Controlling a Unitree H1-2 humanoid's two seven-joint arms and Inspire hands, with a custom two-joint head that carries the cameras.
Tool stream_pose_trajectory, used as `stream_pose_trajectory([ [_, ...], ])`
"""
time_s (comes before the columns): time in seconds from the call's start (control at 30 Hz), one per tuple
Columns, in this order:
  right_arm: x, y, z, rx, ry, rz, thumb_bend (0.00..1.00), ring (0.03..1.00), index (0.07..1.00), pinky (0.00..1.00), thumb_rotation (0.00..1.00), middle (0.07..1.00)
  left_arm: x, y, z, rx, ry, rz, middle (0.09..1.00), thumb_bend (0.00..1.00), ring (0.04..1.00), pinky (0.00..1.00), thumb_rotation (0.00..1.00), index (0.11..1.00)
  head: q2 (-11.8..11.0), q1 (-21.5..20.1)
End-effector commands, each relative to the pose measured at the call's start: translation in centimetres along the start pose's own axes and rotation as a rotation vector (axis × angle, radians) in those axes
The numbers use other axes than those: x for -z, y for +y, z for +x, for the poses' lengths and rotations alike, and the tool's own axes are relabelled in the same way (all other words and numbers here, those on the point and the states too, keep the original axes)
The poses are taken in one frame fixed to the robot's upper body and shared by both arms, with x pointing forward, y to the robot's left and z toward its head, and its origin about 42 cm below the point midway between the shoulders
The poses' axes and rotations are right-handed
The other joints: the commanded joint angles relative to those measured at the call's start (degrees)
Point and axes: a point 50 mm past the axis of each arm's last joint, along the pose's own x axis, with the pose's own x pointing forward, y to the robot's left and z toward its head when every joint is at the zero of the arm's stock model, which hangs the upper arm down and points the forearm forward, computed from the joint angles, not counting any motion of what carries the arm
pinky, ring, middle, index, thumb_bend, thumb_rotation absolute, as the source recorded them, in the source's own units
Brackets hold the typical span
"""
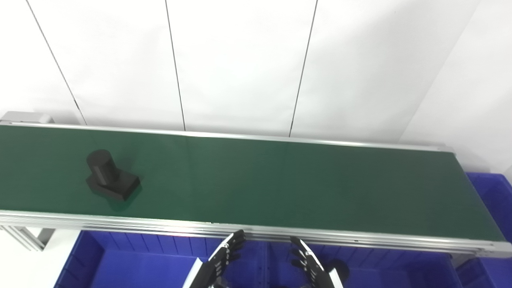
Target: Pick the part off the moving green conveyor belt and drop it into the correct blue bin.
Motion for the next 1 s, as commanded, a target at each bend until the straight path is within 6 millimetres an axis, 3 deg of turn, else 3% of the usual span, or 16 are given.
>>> stream_pose_trajectory([
  [0.0, -0.7, -0.4, 0.6, 0.003, -0.068, 0.014, 0.94, 0.911, 0.918, 0.83, 1.00, 0.957, -1.1, -0.6, 1.2, -0.002, -0.073, 0.004, 0.905, 1.00, 0.900, 0.85, 0.97, 0.902, -0.04, 1.11],
  [0.37, -0.8, -1.4, 0.4, 0.000, -0.069, 0.020, 0.92, 0.921, 0.937, 0.86, 1.00, 0.967, -1.3, -1.7, 1.3, -0.018, -0.081, 0.011, 0.881, 0.97, 0.881, 0.82, 0.90, 0.875, 0.03, 6.40],
  [0.97, -0.9, -2.0, 0.3, 0.003, -0.071, 0.020, 0.90, 0.916, 0.947, 0.87, 1.00, 0.967, -1.6, -1.9, 1.6, -0.042, -0.095, 0.026, 0.869, 0.93, 0.866, 0.80, 0.85, 0.862, 0.93, 6.09],
])
